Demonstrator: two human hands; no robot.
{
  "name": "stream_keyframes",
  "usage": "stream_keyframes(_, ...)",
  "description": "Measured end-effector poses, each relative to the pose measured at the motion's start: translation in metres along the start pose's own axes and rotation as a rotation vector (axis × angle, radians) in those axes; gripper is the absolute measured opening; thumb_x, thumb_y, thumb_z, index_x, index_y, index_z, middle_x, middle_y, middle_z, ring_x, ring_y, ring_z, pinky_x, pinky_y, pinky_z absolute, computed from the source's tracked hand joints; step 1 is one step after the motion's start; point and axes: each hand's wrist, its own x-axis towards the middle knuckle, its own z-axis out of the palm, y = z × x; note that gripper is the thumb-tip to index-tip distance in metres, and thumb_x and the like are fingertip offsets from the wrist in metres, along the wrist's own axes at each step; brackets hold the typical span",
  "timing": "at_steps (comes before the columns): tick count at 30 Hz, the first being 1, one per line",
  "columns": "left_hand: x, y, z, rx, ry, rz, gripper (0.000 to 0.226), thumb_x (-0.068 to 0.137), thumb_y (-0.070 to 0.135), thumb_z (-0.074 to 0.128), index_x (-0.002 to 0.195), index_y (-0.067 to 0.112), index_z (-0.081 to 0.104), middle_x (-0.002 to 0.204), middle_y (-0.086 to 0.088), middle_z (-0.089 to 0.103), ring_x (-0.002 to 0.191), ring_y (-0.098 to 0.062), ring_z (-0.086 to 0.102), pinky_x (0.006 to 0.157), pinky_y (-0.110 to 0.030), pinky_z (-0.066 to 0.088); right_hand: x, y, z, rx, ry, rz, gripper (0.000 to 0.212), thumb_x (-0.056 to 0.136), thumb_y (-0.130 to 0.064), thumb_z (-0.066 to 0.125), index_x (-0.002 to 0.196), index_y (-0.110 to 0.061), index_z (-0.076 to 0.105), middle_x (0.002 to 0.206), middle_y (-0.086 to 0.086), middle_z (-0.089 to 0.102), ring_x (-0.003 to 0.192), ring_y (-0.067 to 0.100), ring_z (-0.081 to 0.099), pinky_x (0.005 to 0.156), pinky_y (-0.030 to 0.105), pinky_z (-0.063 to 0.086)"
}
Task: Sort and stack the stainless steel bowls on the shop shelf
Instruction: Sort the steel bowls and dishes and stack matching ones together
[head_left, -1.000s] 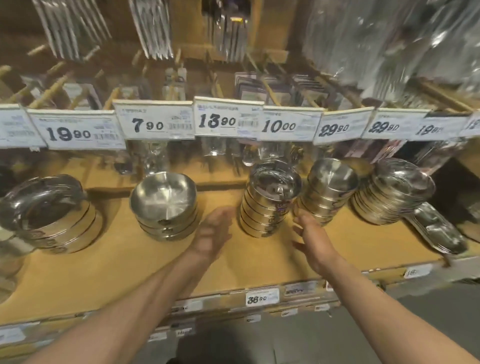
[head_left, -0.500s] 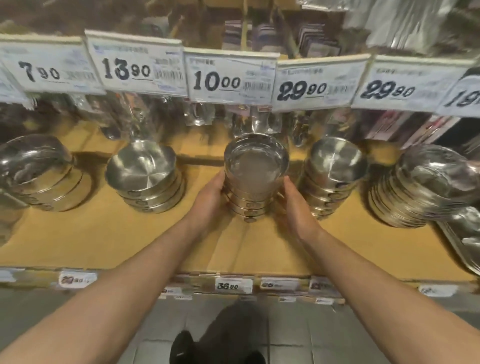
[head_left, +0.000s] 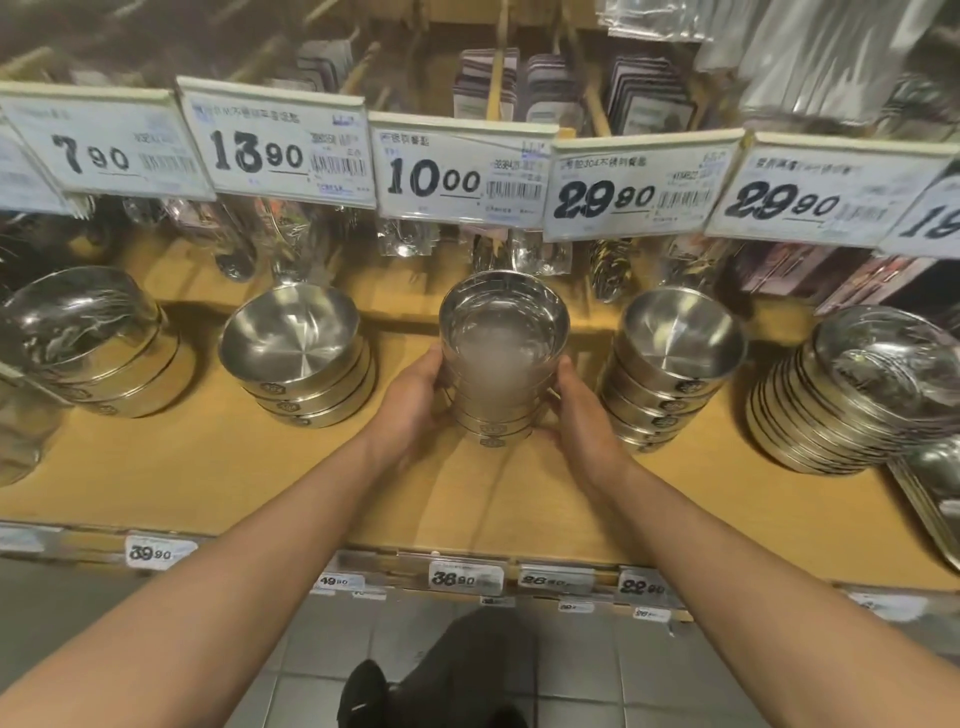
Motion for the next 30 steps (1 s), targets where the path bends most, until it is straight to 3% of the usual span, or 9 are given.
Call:
stream_keyframes(5, 0.003, -0.001, -0.003, 0.038, 0.004, 0.015, 0.036, 0.109, 0.031, 0.033, 0.115, 0.021, 0.067, 0.104, 0.009, 0.068, 0.103, -0.004, 0.058, 0.066, -0.022, 0.052, 0.001, 0.0, 0.004, 0.018, -0.001, -0.001, 0.043, 0.108, -0.046, 0.027, 0.104, -0.035, 0.068, 0.099, -0.023, 0.075, 0.091, -0.013, 0.067, 0.081, 0.03, 0.05)
stream_keyframes(11, 0.004, -0.002, -0.004, 0.037, -0.01, 0.01, 0.037, 0.109, 0.035, 0.032, 0.114, 0.024, 0.067, 0.11, 0.007, 0.066, 0.104, -0.004, 0.057, 0.07, -0.025, 0.049, 0.001, 0.001, 0.005, 0.031, 0.028, 0.042, 0.044, 0.108, -0.051, 0.027, 0.114, -0.038, 0.069, 0.104, -0.025, 0.074, 0.106, -0.005, 0.064, 0.096, 0.035, 0.051)
stream_keyframes(19, 0.009, -0.004, -0.006, 0.074, -0.023, 0.04, 0.037, 0.109, 0.033, 0.031, 0.109, 0.021, 0.066, 0.118, 0.001, 0.064, 0.115, -0.011, 0.054, 0.072, -0.029, 0.048, -0.004, -0.005, 0.008, 0.024, 0.037, 0.058, 0.045, 0.108, -0.049, 0.026, 0.11, -0.036, 0.069, 0.101, -0.022, 0.075, 0.105, -0.001, 0.063, 0.098, 0.038, 0.052)
stream_keyframes(26, 0.013, -0.006, -0.009, 0.101, -0.022, 0.052, 0.045, 0.11, 0.032, 0.03, 0.134, 0.005, 0.056, 0.124, -0.001, 0.058, 0.116, -0.011, 0.051, 0.08, -0.028, 0.05, -0.005, -0.006, 0.008, -0.004, 0.019, 0.062, 0.044, 0.108, -0.05, 0.025, 0.109, -0.036, 0.067, 0.096, -0.026, 0.075, 0.096, -0.008, 0.065, 0.092, 0.032, 0.053)
stream_keyframes(30, 0.01, -0.006, -0.011, 0.131, -0.051, 0.057, 0.044, 0.109, 0.035, 0.03, 0.133, 0.011, 0.059, 0.137, -0.005, 0.059, 0.13, -0.017, 0.05, 0.091, -0.035, 0.051, -0.007, -0.008, 0.007, -0.018, 0.006, 0.071, 0.042, 0.108, -0.049, 0.023, 0.108, -0.042, 0.065, 0.095, -0.03, 0.074, 0.1, -0.006, 0.063, 0.092, 0.035, 0.052)
